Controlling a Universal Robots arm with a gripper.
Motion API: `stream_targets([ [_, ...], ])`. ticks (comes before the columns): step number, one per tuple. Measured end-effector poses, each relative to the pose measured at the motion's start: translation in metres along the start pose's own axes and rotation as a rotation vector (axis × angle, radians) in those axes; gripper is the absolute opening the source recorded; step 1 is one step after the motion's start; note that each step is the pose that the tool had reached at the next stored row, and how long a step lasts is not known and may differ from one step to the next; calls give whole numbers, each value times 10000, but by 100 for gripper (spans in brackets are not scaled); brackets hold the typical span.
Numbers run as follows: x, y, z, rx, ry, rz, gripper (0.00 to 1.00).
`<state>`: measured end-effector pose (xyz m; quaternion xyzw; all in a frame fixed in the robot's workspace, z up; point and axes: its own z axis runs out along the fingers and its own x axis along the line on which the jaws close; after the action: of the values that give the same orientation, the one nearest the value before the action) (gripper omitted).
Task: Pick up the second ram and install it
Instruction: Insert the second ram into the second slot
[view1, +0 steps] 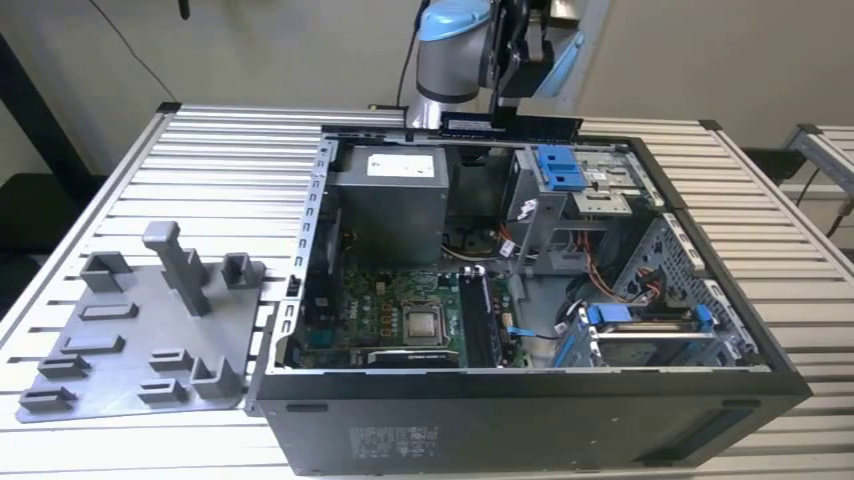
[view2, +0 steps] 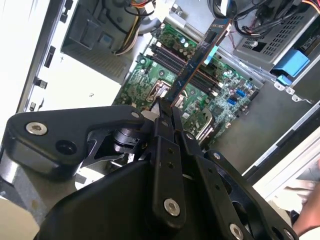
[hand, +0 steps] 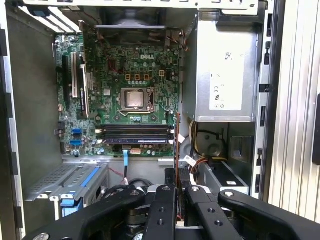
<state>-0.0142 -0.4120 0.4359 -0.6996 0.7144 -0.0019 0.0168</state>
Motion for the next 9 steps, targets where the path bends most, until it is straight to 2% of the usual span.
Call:
stream_targets([
  [9, -1, 0, 0, 0, 0, 0, 14],
])
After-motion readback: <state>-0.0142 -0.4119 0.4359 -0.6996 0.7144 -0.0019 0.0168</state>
